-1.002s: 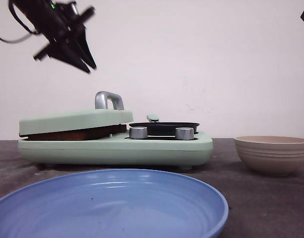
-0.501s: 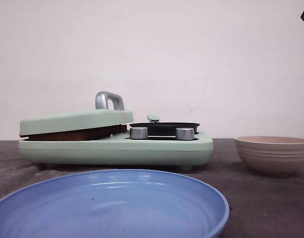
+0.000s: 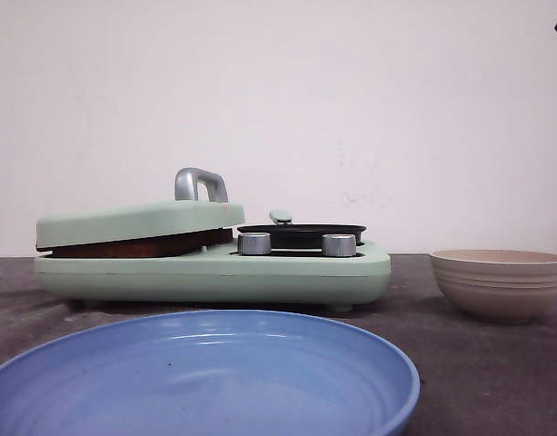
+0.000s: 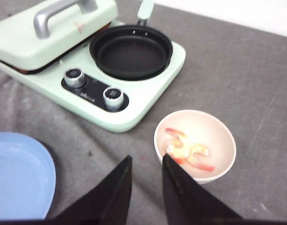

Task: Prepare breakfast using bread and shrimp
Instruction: 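Move the right gripper down to the rim of the shrimp bowl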

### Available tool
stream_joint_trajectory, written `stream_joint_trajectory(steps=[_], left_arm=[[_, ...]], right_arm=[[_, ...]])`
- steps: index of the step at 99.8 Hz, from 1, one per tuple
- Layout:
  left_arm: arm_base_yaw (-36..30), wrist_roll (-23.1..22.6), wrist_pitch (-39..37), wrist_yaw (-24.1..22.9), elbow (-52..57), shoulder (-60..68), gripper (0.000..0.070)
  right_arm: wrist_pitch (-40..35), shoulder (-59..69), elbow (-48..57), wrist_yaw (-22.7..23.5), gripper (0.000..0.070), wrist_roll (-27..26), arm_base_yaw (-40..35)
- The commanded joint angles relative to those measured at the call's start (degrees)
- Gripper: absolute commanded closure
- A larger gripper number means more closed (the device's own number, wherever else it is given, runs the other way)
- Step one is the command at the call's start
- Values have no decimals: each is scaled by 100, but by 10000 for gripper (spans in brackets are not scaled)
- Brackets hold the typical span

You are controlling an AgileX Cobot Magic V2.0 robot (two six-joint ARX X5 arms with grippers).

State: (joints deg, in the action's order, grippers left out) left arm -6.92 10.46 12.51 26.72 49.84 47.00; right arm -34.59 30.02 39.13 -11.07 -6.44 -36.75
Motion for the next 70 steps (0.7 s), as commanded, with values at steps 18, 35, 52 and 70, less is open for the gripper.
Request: stream_joint_trajectory(steps=[18, 35, 52, 70], left_arm=[[-83, 125, 184, -85, -1215, -1263, 690], [-142, 114, 654, -243, -1709, -2046, 690], [-140, -109, 1248, -275, -1784, -2367, 690], [-140, -140, 1329, -271, -1784, -2426, 689]], right_arm=[[310, 428, 15, -98, 575, -85, 81], [748, 949, 15, -101, 575, -68, 450], [1049, 1362, 15, 350, 575, -238, 1209], [1300, 1945, 15, 1567, 575, -625, 2389]])
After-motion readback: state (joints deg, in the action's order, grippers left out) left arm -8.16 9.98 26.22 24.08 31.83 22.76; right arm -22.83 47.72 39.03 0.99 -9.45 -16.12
